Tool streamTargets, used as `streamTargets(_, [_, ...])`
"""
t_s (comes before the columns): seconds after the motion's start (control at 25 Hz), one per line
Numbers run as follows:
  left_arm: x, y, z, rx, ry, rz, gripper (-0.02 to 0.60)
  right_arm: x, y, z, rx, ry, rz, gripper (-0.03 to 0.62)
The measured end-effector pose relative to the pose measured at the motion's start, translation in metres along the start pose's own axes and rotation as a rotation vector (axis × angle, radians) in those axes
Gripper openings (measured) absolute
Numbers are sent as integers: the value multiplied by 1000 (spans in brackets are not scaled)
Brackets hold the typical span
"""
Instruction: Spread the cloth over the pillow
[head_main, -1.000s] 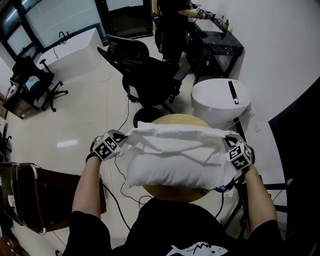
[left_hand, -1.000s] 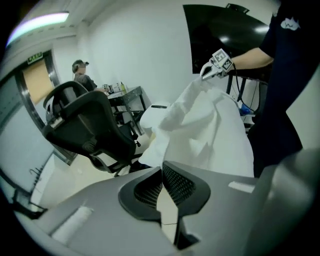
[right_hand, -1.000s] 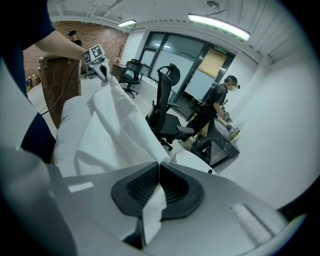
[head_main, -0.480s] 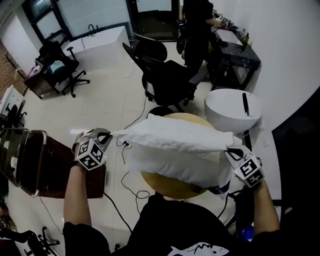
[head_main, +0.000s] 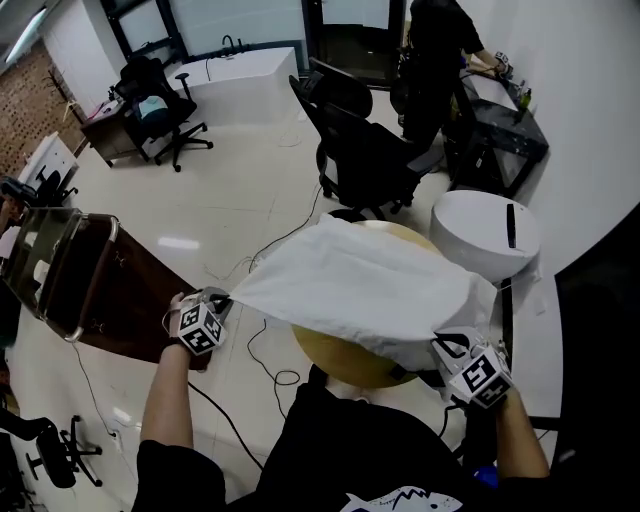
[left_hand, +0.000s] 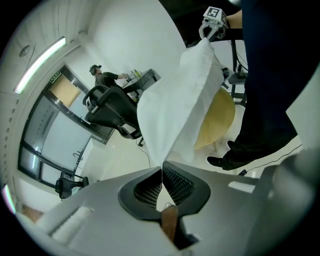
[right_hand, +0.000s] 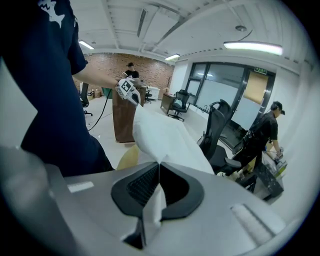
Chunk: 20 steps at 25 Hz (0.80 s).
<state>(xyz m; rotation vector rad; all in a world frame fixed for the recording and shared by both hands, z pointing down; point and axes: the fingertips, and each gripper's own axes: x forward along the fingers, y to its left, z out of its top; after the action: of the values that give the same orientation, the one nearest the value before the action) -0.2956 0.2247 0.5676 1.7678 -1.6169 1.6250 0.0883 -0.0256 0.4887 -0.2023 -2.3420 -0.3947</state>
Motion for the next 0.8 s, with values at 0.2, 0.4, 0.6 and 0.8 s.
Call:
streamTargets(0.2, [50,-42,-26,-31,83,-74,0,21,20,-20,-25,48,0,12])
streamTargets(0.4, [96,-73,-43,-96,190,-192,39,34,27,-29,1,69,-9,12])
streamTargets(0.6, [118,-90,-48,-142,224,-298,180,39,31,-34,8,101,-29,12])
streamTargets(0.8, [112,-78,-34,-146,169,-310,236,26,29,-23,6,51,-53,66])
